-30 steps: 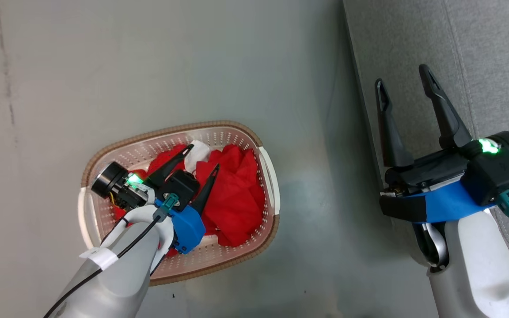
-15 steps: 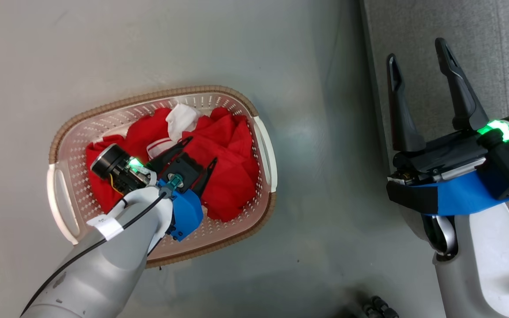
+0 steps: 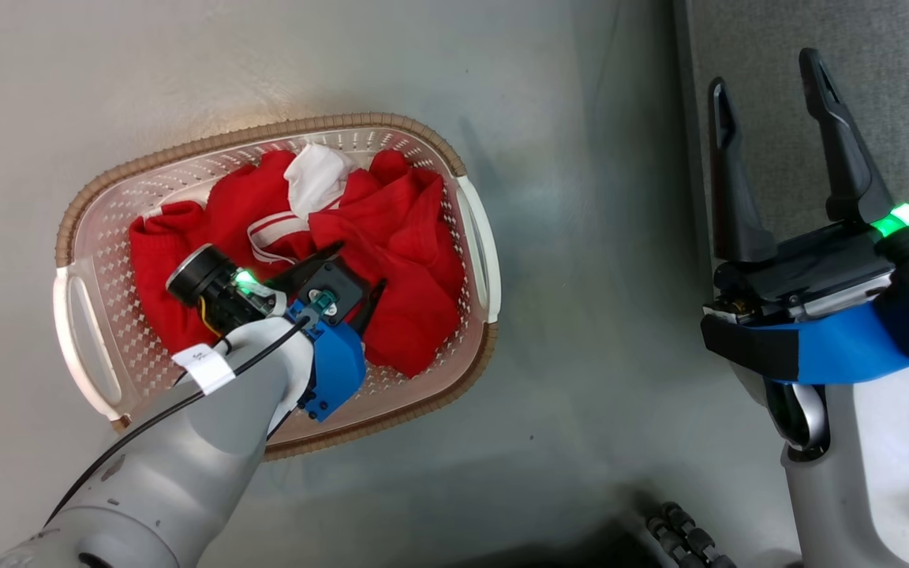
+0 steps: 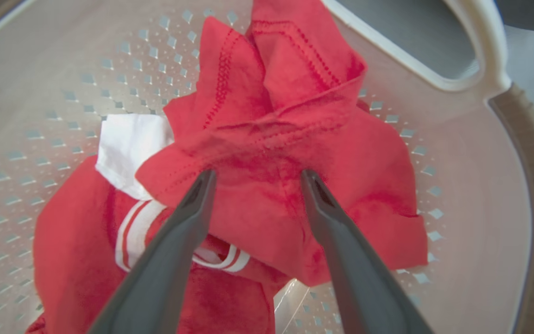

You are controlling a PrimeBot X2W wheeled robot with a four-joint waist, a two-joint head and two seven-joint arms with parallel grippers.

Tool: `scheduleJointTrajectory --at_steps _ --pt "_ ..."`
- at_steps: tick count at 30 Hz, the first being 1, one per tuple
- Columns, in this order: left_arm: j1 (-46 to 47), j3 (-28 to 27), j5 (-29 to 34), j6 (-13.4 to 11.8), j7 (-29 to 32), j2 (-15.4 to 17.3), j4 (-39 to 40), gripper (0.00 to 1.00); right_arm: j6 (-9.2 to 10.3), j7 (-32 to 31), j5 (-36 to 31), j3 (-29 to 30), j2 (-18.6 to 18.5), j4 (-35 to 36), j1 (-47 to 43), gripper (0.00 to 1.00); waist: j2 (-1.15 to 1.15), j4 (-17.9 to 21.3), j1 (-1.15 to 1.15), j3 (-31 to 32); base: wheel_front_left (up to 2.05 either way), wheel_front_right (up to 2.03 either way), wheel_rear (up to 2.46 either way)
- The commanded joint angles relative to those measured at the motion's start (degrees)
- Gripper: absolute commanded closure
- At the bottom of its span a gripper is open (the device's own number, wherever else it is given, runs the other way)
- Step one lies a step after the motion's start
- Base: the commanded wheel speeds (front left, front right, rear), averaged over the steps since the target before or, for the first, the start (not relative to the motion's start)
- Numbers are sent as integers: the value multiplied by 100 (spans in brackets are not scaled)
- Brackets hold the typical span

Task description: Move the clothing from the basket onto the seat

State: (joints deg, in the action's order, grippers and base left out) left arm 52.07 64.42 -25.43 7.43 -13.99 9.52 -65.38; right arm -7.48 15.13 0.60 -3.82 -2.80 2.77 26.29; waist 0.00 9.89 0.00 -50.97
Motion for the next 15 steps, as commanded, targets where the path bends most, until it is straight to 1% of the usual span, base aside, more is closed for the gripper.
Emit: scheduleJointTrajectory --at_steps 1,5,10,15 --pt "121 92 -58 6 5 7 11 0 -3 4 16 19 -16 39 61 0 0 -12 0 -34 0 0 0" --pt "221 473 -413 6 -3 -24 75 0 -3 4 36 52 -16 71 19 0 0 -42 0 -96 0 0 0" --pt "285 758 -765 6 76 -39 178 0 -3 4 44 48 -16 113 17 0 0 -53 0 -153 0 0 0" --pt "340 884 -698 6 283 -23 249 0 -3 4 39 62 -16 161 24 0 0 -58 0 -231 0 0 0"
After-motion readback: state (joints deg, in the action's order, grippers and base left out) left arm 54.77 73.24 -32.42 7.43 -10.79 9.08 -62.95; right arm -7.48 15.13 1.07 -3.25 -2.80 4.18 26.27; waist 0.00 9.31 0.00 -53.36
